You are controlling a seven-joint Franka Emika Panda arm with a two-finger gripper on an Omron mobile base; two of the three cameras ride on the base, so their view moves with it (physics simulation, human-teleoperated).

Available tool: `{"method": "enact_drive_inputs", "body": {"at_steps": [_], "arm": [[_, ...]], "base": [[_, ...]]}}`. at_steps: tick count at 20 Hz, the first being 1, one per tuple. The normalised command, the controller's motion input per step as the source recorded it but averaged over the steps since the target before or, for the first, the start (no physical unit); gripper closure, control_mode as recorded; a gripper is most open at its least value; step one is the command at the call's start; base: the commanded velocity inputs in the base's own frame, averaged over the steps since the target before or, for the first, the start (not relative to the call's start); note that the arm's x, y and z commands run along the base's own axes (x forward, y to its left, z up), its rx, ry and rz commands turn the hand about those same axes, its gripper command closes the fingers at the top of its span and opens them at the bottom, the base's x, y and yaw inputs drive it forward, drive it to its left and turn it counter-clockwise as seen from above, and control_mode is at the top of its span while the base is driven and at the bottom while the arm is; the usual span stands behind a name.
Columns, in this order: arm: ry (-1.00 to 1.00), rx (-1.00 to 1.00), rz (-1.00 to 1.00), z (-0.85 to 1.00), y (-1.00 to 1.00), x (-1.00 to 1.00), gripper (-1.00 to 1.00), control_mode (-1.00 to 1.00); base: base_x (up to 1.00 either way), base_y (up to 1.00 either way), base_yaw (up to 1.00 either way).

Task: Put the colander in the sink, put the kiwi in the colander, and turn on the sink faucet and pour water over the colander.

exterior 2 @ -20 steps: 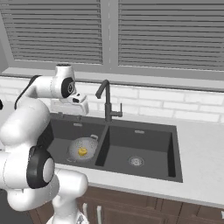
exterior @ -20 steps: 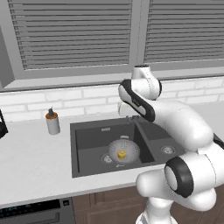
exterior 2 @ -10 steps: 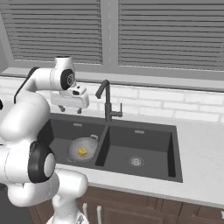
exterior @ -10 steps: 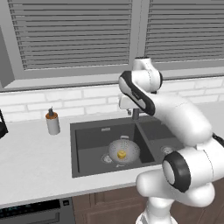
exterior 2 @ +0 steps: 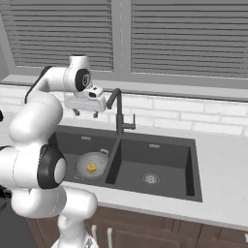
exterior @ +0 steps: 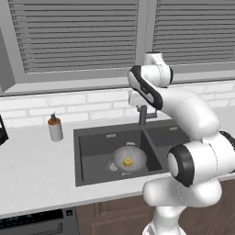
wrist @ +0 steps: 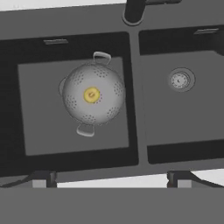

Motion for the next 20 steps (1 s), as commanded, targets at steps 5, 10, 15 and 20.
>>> {"method": "enact_drive_inputs", "body": {"at_steps": [5, 10, 15, 20], "arm": [[-0.08, 0.01, 0.02, 0.29, -0.27, 0.28, -1.0, -1.0], [-0.01, 0.03, 0.06, 0.11, -0.34, 0.45, -1.0, -1.0], [0.0, 0.05, 0.06, -0.01, -0.39, 0.7, -1.0, -1.0], [0.01, 0.03, 0.05, 0.01, -0.28, 0.42, -1.0, -1.0]], "base": [[0.0, 0.0, 0.0], [0.0, 0.0, 0.0], [0.0, 0.0, 0.0], [0.0, 0.0, 0.0]]}}
